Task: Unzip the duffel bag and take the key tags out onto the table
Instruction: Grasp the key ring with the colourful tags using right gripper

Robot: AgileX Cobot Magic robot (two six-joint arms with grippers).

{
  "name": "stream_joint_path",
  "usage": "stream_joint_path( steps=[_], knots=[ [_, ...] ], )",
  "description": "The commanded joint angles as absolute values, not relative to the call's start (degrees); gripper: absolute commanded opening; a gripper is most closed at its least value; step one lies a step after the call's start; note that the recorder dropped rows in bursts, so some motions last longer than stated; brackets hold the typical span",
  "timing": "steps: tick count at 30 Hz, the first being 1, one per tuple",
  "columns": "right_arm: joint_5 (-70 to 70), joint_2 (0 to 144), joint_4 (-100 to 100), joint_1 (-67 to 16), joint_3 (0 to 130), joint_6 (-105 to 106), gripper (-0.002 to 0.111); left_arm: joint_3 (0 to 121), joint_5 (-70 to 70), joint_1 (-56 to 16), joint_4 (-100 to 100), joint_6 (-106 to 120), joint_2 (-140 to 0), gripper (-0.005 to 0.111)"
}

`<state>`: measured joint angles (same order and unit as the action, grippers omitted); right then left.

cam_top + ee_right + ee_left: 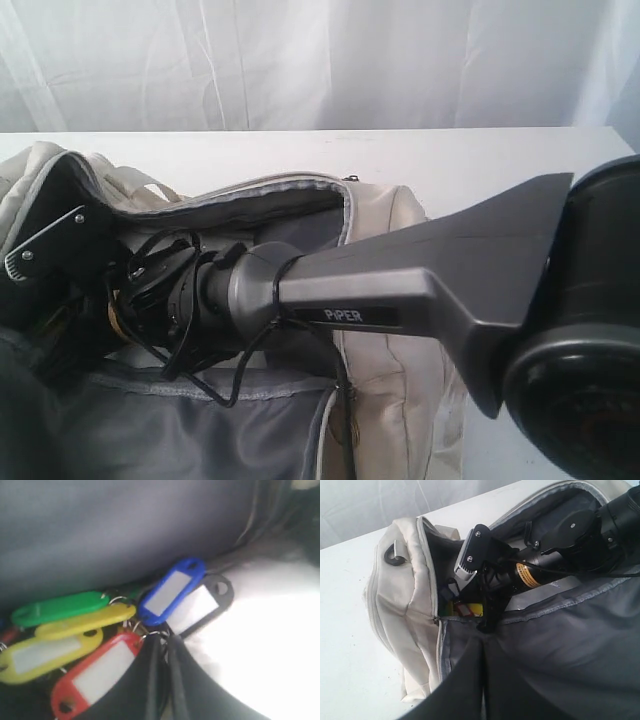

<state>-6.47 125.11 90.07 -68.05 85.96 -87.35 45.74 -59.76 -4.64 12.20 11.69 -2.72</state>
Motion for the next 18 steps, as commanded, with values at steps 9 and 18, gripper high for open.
stream_joint_path(
  steps=[9,18],
  knots=[
    [-10.23,113.17,89.97,-67.92,85.38,-84.16,0.0,45.44,-59.9,-4.72,11.92,11.5,-2.36,0.0],
    [-15.13,104.63,87.81,-67.81,82.44,-80.66,0.0,45.44,-59.9,-4.72,11.92,11.5,-2.36,0.0]
  ],
)
